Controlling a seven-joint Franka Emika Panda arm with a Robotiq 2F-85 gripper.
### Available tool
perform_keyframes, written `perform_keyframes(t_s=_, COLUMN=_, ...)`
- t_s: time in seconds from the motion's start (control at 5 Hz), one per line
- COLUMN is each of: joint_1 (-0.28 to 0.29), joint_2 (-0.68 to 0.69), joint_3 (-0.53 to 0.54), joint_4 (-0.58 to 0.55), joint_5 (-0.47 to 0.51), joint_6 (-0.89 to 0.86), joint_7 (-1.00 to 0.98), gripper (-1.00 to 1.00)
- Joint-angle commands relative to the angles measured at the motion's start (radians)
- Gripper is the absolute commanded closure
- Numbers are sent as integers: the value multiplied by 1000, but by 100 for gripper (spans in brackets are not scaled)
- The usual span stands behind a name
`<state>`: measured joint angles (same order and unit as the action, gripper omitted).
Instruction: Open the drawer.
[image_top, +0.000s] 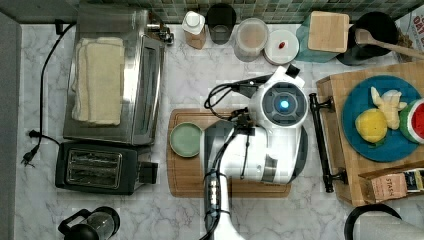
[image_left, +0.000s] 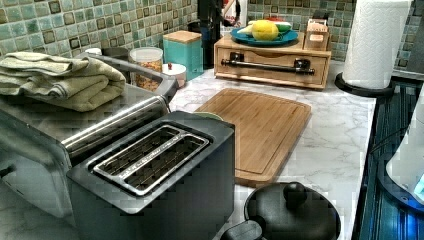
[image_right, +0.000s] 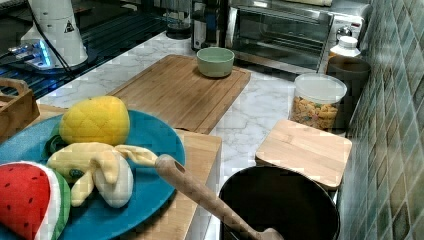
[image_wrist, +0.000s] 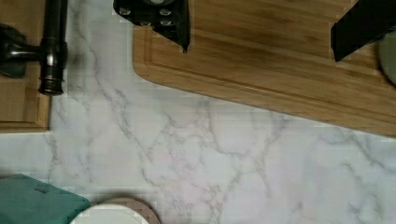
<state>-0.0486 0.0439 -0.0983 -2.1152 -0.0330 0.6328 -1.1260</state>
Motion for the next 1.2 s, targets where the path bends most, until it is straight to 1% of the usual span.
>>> perform_keyframes(t_s=0.2, joint_1=-66, joint_2=-37, joint_3=-128, joint_4=-60, joint_5=-79, joint_6=127, joint_7=-120, gripper=-100)
perform_keyframes(t_s=0.4, joint_1=-114, joint_2=-5, joint_3=-122, joint_4=-62, joint_5=-44, joint_6=181, joint_7=-184, gripper=-100)
perform_keyframes(t_s=0.6, joint_1=-122, joint_2=18, joint_3=-135, joint_4=-55, joint_5=-53, joint_6=196, joint_7=-179, gripper=-100)
perform_keyframes(t_s=1.0, joint_1=-117, joint_2=57, joint_3=-178, joint_4=-81, joint_5=-25, joint_6=240, joint_7=-204, gripper=-100)
perform_keyframes(t_s=1.2, joint_1=-123, joint_2=40, joint_3=-169, joint_4=-129, joint_5=-69, joint_6=263, joint_7=-138, gripper=-100)
